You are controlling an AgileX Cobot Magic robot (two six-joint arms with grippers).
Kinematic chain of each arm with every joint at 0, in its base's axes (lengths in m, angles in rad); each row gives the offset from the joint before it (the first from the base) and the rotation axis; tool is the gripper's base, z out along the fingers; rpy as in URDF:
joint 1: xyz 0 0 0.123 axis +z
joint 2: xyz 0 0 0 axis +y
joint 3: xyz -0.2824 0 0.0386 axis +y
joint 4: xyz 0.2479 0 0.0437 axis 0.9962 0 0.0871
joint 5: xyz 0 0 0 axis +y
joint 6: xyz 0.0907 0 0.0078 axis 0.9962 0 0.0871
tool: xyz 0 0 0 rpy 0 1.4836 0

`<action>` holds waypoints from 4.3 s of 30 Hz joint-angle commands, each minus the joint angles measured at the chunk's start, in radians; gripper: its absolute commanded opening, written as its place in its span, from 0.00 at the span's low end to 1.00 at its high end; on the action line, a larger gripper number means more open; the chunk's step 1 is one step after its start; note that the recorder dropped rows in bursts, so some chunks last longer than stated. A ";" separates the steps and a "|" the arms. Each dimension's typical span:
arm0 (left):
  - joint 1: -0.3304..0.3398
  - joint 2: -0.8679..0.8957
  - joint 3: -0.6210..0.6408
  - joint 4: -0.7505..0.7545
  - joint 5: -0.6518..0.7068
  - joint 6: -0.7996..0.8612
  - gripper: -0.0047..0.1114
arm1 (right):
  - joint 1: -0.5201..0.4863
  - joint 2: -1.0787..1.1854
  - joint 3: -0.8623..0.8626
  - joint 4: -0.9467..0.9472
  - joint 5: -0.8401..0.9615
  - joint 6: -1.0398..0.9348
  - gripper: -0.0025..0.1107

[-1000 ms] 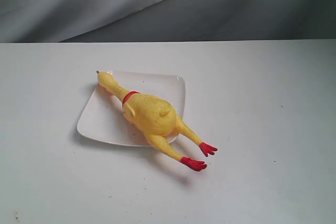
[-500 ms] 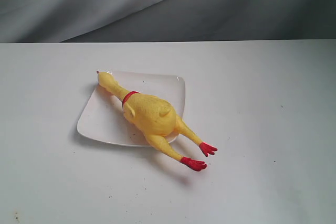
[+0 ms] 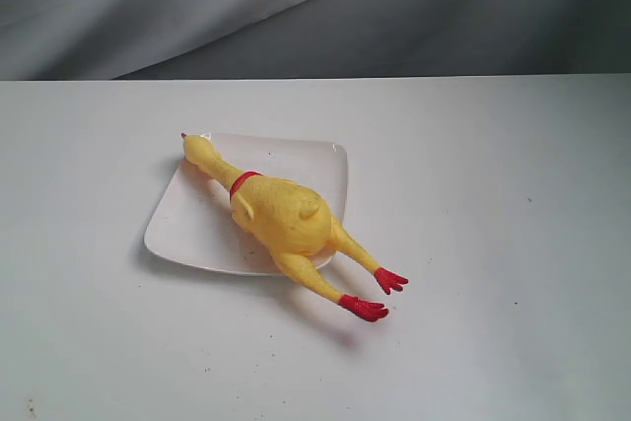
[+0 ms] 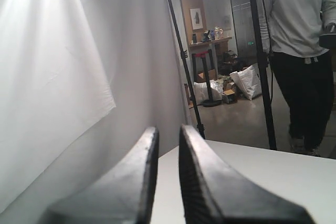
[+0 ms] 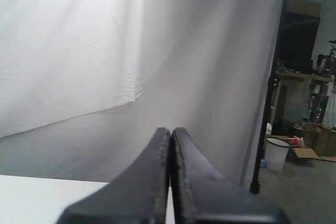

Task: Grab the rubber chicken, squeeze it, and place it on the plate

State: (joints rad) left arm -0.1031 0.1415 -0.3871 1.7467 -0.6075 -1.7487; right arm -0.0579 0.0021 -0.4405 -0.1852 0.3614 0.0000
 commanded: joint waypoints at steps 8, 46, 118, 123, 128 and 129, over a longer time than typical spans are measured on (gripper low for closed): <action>0.000 -0.001 0.003 -0.002 0.011 0.001 0.17 | -0.004 -0.002 0.139 0.125 -0.046 0.010 0.02; 0.000 -0.001 0.003 -0.002 0.011 0.001 0.17 | -0.002 -0.002 0.441 0.143 -0.019 0.078 0.02; 0.228 -0.142 0.221 -1.647 0.770 1.697 0.17 | -0.002 -0.002 0.441 0.145 -0.019 0.080 0.02; 0.228 -0.142 0.346 -1.722 0.768 1.697 0.17 | -0.002 -0.002 0.441 0.145 -0.019 0.080 0.02; 0.228 -0.142 0.387 -1.747 0.795 1.697 0.17 | -0.002 -0.002 0.441 0.145 -0.019 0.080 0.02; 0.228 -0.142 0.387 -1.747 0.832 1.699 0.17 | -0.002 -0.002 0.441 0.145 -0.019 0.080 0.02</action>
State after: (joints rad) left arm 0.1240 0.0023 -0.0050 0.0183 0.1786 -0.0574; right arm -0.0579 0.0038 -0.0035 -0.0337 0.3432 0.0791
